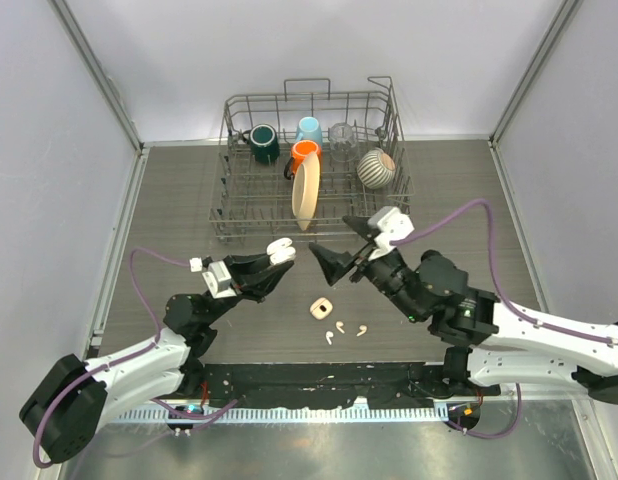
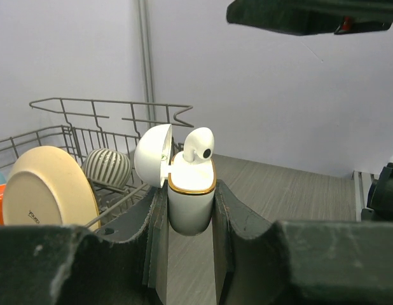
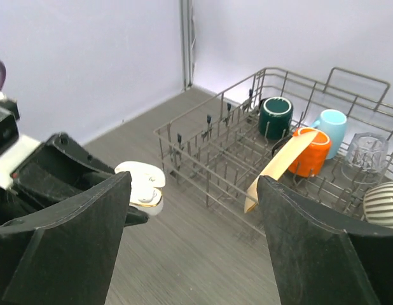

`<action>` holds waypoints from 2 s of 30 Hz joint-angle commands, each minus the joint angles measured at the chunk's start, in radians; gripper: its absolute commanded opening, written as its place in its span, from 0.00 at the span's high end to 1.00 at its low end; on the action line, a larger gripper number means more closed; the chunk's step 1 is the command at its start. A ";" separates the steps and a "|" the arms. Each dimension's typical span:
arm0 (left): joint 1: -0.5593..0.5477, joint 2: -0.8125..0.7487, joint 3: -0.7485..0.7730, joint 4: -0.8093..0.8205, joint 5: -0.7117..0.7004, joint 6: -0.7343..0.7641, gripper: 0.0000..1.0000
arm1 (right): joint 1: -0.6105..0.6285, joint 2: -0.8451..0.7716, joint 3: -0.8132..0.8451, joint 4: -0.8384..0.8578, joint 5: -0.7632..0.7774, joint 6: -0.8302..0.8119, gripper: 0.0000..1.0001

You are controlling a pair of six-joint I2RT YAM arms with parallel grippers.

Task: Insert the wireless bluetooth earbuds into the charging case
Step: Place the earbud in the charging case, then pick up the earbud from the center of the board.

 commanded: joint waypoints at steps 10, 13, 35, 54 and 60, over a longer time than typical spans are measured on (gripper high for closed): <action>0.003 -0.052 -0.010 0.099 -0.028 0.026 1.00 | -0.008 0.017 0.081 -0.173 0.070 0.162 0.25; 0.003 -0.053 -0.010 0.095 -0.033 0.024 1.00 | -0.008 0.091 0.142 -0.241 -0.017 0.191 0.35; 0.003 -0.043 -0.003 0.098 -0.015 0.020 1.00 | -0.015 0.202 0.176 -0.201 -0.034 0.205 0.55; 0.003 -0.024 0.002 0.104 -0.011 0.020 1.00 | -0.029 0.220 0.187 -0.169 -0.080 0.193 0.56; 0.003 -0.021 0.000 0.107 -0.010 0.018 1.00 | -0.034 0.229 0.182 -0.158 -0.082 0.196 0.56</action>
